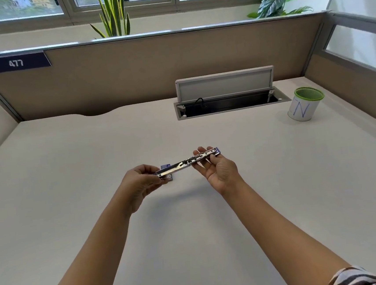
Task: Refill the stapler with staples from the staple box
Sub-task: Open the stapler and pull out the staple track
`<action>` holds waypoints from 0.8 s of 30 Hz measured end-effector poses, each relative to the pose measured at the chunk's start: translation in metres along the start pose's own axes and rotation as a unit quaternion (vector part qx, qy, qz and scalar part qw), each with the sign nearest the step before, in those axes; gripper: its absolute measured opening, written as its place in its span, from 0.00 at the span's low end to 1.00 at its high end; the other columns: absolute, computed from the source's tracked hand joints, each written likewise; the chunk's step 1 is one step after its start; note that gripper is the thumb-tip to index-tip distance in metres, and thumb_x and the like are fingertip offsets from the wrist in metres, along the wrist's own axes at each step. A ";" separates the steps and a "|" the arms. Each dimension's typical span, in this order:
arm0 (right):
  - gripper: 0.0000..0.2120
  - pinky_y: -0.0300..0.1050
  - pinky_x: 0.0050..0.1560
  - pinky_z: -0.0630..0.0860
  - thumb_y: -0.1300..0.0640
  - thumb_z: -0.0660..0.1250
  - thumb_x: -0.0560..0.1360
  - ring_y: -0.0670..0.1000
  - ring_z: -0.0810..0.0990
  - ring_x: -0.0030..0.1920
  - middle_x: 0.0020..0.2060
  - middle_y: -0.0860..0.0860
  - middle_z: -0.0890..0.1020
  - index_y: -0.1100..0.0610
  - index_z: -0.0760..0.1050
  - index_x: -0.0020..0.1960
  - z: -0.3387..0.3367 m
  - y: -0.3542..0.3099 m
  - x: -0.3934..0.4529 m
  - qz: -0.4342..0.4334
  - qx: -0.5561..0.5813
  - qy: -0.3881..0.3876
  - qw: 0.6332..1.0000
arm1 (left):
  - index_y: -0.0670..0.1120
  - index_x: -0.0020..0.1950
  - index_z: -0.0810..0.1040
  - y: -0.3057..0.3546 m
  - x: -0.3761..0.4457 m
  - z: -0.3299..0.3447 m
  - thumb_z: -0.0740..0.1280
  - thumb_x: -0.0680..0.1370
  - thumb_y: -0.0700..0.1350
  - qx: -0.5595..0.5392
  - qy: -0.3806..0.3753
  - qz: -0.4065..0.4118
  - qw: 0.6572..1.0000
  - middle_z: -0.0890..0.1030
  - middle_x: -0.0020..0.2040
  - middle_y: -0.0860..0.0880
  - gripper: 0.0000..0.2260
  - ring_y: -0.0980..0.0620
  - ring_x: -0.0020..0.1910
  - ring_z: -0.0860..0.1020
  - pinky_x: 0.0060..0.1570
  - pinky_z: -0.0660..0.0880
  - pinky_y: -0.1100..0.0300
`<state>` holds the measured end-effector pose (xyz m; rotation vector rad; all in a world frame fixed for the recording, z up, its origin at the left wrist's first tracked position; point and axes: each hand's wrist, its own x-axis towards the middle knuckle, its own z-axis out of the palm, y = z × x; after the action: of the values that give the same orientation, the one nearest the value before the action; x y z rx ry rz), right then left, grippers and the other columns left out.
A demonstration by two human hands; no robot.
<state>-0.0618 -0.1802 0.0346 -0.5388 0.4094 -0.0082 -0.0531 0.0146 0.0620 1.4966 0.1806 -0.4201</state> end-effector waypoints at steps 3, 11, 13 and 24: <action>0.13 0.58 0.52 0.73 0.67 0.47 0.81 0.57 0.80 0.46 0.45 0.59 0.79 0.61 0.70 0.48 0.001 0.001 -0.001 0.001 -0.007 -0.002 1.000 | 0.38 0.43 0.75 0.000 0.002 -0.002 0.58 0.72 0.23 -0.002 -0.020 -0.026 0.999 0.84 0.30 0.45 0.12 0.50 0.30 0.84 0.34 0.81 0.66; 0.13 0.58 0.54 0.73 0.66 0.47 0.82 0.57 0.79 0.49 0.46 0.58 0.80 0.61 0.69 0.56 -0.003 0.006 -0.005 0.006 -0.081 0.000 0.997 | 0.44 0.53 0.79 0.001 0.007 0.007 0.65 0.76 0.49 0.231 -0.097 -0.137 0.958 0.83 0.40 0.46 0.11 0.50 0.36 0.80 0.44 0.75 0.56; 0.14 0.57 0.54 0.74 0.66 0.46 0.82 0.57 0.79 0.51 0.47 0.57 0.80 0.61 0.67 0.61 -0.003 0.009 -0.006 0.003 -0.105 -0.001 0.994 | 0.47 0.50 0.80 0.002 0.009 0.017 0.61 0.76 0.59 0.319 -0.110 -0.160 0.927 0.81 0.37 0.49 0.17 0.51 0.35 0.78 0.47 0.69 0.55; 0.13 0.44 0.41 0.77 0.70 0.49 0.79 0.52 0.78 0.40 0.41 0.55 0.78 0.60 0.69 0.52 0.000 0.025 -0.011 -0.023 -0.227 -0.011 0.973 | 0.45 0.40 0.76 0.008 0.025 0.057 0.54 0.75 0.67 0.281 -0.134 -0.144 0.939 0.75 0.34 0.49 0.27 0.54 0.26 0.68 0.29 0.65 0.63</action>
<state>-0.0742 -0.1573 0.0259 -1.0000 0.3771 0.0487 -0.0353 -0.0458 0.0643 1.9569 0.0624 -0.9684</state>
